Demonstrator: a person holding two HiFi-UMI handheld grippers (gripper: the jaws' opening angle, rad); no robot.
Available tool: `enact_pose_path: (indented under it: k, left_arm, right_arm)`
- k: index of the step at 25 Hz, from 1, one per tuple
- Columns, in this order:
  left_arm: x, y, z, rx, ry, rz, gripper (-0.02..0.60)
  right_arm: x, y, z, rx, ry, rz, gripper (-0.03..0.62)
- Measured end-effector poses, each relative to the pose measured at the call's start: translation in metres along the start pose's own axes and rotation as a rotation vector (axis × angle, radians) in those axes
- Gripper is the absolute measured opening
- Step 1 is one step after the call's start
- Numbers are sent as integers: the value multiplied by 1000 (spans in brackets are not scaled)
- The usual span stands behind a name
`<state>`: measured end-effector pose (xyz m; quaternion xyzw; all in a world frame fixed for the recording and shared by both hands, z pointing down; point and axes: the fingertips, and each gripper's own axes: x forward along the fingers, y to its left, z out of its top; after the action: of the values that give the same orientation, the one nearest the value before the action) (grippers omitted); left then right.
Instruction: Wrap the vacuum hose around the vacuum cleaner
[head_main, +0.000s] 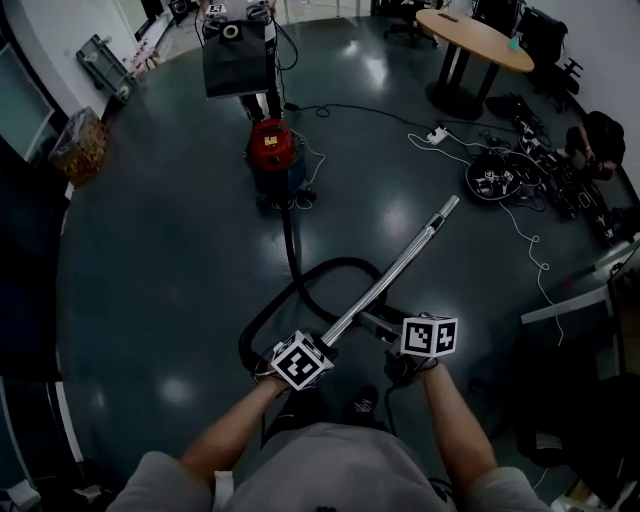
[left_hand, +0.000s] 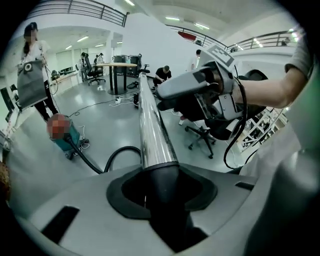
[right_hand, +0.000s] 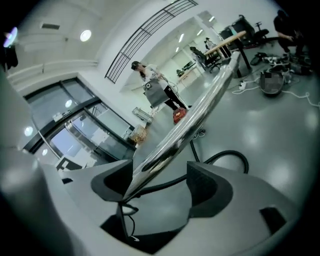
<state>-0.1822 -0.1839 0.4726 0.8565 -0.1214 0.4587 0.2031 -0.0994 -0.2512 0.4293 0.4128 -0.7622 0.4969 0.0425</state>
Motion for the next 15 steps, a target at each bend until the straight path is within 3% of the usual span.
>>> enact_pose_path:
  k: [4, 9, 15]
  left_arm:
    - [-10, 24, -9, -44, -33, -12, 138]
    - [-17, 42, -14, -76, -89, -31, 138]
    - [-27, 49, -10, -81, -153, -65, 138]
  right_arm:
    - [58, 8, 17, 171, -73, -4, 325]
    - [112, 21, 39, 408, -205, 57, 324]
    - [127, 34, 53, 395, -263, 21, 165]
